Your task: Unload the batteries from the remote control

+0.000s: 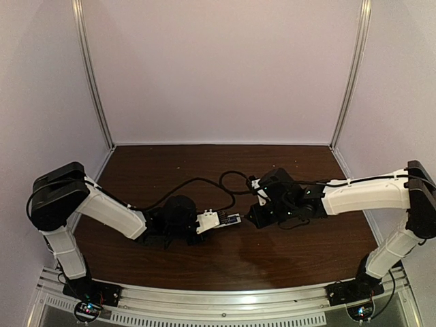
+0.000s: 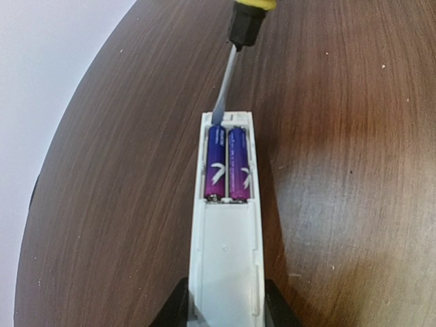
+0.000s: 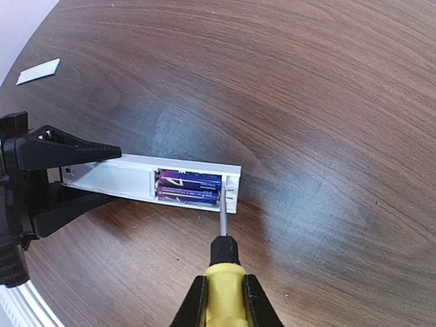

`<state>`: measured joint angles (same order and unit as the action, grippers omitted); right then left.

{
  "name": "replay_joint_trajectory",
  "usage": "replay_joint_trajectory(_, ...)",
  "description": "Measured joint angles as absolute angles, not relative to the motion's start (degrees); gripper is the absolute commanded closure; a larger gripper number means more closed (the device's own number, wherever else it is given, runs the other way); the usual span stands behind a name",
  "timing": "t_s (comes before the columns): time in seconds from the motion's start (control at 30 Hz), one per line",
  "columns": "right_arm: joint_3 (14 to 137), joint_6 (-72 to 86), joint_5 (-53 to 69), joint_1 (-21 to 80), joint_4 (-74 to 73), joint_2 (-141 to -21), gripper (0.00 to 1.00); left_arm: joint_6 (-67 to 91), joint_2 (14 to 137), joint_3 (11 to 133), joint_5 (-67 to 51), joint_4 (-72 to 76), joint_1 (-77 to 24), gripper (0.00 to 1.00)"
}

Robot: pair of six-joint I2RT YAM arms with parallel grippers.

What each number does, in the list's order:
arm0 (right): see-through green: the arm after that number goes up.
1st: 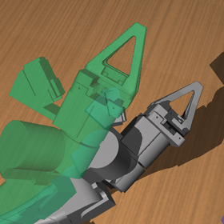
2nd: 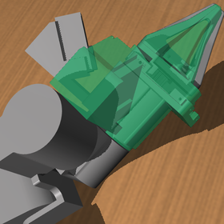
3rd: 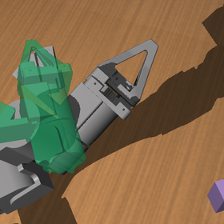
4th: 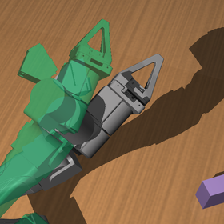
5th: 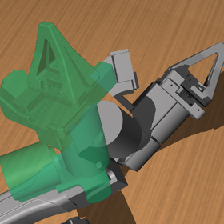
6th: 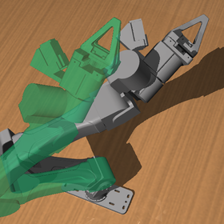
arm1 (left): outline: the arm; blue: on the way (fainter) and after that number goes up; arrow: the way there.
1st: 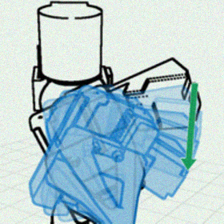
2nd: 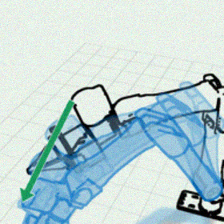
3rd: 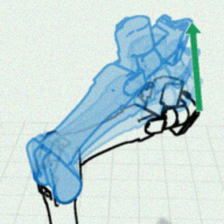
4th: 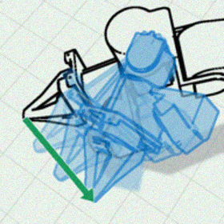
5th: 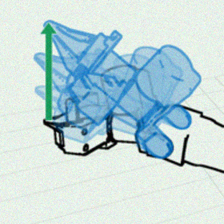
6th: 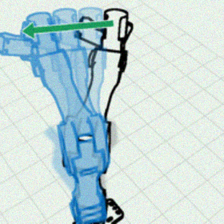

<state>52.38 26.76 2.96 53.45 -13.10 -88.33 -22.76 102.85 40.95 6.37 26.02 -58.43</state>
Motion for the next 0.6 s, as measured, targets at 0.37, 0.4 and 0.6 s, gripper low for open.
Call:
replay_joint_trajectory(0.37,55.92,23.86,1.19,54.19,-15.92,-90.74,1.0,-22.55,102.85,40.95,6.87,25.98,-58.06,1.0)
replay_joint_trajectory(0.4,56.36,23.59,0.95,54.33,-16.32,-91.02,1.0,-22.48,102.85,40.95,6.96,25.98,-58.06,1.0)
replay_joint_trajectory(0.6,58.28,21.91,-0.23,55.11,-18.35,-92.16,1.0,-22.35,102.85,40.95,7.29,25.87,-58.06,1.0)
